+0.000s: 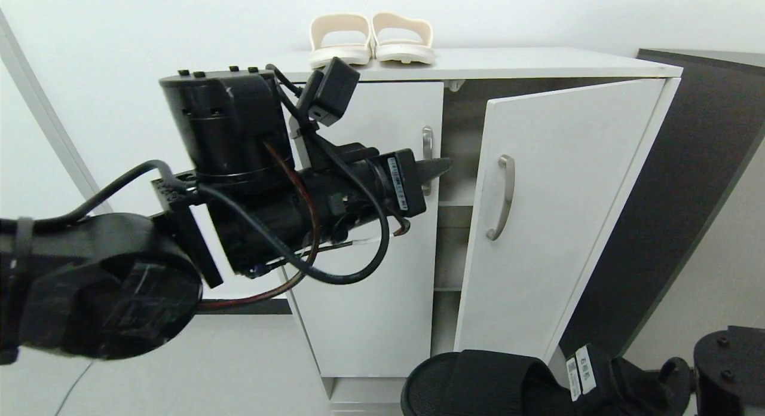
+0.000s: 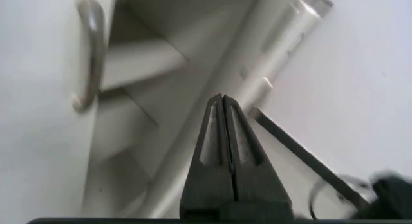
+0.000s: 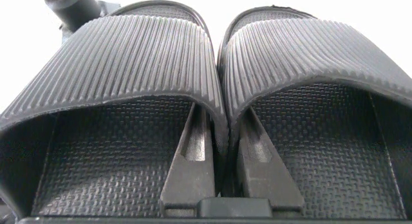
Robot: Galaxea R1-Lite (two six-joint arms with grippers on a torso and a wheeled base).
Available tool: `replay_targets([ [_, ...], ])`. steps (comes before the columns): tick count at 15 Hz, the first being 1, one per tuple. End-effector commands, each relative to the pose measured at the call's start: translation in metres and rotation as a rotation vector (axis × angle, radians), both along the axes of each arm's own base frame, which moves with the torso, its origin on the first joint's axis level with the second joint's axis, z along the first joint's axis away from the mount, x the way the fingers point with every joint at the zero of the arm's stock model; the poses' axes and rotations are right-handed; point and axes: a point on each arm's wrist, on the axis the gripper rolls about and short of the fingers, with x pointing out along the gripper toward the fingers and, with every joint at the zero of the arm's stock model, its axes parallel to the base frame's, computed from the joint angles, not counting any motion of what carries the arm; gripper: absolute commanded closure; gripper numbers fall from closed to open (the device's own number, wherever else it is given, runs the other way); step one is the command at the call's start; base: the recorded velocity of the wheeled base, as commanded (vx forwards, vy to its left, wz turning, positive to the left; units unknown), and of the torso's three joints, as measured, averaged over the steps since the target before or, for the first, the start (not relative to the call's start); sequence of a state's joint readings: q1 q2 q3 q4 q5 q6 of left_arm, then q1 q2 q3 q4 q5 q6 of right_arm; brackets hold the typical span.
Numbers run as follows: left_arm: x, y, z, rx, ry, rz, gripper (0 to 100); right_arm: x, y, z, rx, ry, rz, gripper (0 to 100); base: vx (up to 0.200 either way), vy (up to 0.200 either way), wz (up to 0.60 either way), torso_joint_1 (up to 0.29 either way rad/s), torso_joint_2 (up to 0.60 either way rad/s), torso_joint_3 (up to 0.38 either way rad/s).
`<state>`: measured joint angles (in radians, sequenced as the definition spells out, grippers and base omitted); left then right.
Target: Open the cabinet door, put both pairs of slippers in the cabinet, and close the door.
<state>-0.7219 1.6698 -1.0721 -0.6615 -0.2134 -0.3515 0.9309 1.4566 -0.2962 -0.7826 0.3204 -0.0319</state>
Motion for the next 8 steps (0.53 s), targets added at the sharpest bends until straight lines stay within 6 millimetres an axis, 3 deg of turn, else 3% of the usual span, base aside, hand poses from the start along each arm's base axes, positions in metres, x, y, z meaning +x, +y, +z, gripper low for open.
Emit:
replay_targets([
  [1, 0.031, -0.015, -0.011, 0.012, 0.021, 0.025, 100, -0.003, 0.001, -0.003, -0.011, 0.008, 0.016, 100, 0.000, 0.000, 0.00, 0.000, 0.00, 0.000],
  [8, 0.065, -0.044, -0.020, -0.025, 0.042, 0.020, 100, -0.006, 0.004, -0.009, -0.035, 0.025, 0.034, 100, 0.000, 0.000, 0.00, 0.000, 0.00, 0.000],
])
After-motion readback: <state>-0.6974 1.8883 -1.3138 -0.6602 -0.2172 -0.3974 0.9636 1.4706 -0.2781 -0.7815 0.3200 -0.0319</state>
